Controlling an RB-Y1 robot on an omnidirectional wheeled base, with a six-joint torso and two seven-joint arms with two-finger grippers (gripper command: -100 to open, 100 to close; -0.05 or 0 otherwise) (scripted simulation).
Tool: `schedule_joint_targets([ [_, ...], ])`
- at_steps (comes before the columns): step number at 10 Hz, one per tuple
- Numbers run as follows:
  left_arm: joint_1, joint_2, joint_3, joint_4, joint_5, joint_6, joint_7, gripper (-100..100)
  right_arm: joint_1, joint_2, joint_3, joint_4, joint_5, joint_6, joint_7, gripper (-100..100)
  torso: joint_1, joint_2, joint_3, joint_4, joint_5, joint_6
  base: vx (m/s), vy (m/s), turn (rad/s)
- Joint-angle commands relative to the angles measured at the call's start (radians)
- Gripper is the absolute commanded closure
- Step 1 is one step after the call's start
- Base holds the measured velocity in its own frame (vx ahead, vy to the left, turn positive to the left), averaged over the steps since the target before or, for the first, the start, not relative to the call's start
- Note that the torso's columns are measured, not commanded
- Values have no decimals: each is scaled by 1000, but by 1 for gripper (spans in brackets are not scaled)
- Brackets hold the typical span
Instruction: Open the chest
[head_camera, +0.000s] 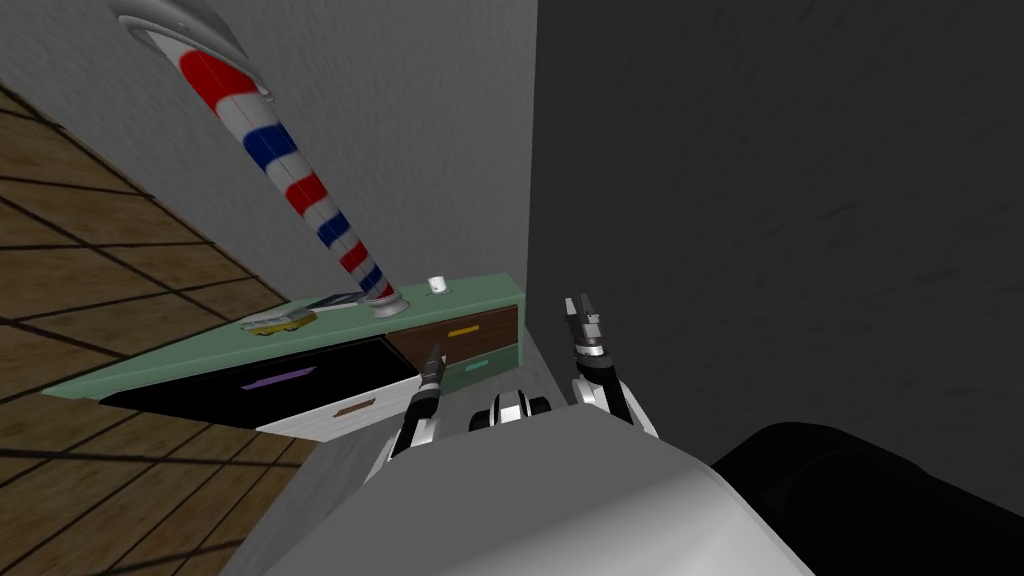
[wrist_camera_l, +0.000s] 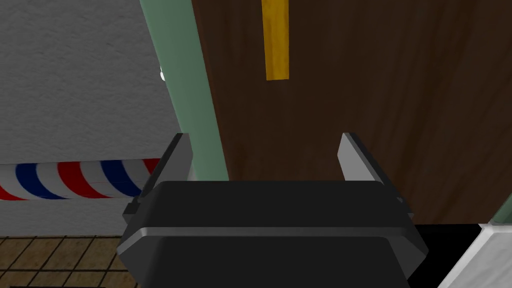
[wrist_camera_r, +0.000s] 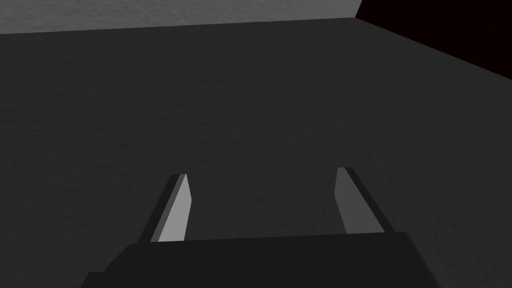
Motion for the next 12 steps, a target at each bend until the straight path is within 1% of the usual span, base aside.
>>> schedule_joint_targets([
  [1,-11,22,5,5,4,13,3,-100,0,0,0,0,0,0,0,0,-1,2,1,1,0,0,144,11,-8],
  [3,-26,33,11,18,9,26,4,-100,0,0,0,0,0,0,0,0,-1,0,0,0,0,0,180,9,-7],
  [4,-32,-8,13,27,10,31,4,-100,0,0,0,0,0,0,0,0,0,2,1,1,0,0,166,33,-5],
  [5,-33,-24,13,28,10,32,4,-100,0,0,0,0,0,0,0,0,0,5,3,1,0,0,102,23,-4],
  [7,-34,-58,13,30,11,33,4,-100,0,0,0,0,0,0,0,0,-2,10,6,3,0,0,22,1,0],
  [8,-37,-49,14,32,10,34,4,-100,0,0,0,0,0,0,0,0,-2,10,6,3,-1,0,0,0,0],
  [9,-37,-51,14,32,10,34,3,-100,0,0,0,0,0,0,0,0,-1,7,4,2,0,0,0,0,0],
  [10,-37,-50,14,32,10,34,3,100,0,0,0,0,0,0,0,0,0,4,3,1,0,0,0,0,0],
  [11,-24,-48,8,14,9,40,6,100,0,0,0,0,0,0,0,0,0,3,2,1,0,0,-106,-8,18],
  [12,-21,-48,7,10,9,42,6,100,0,0,0,0,0,0,0,0,0,7,4,0,1,0,-166,-27,15],
])
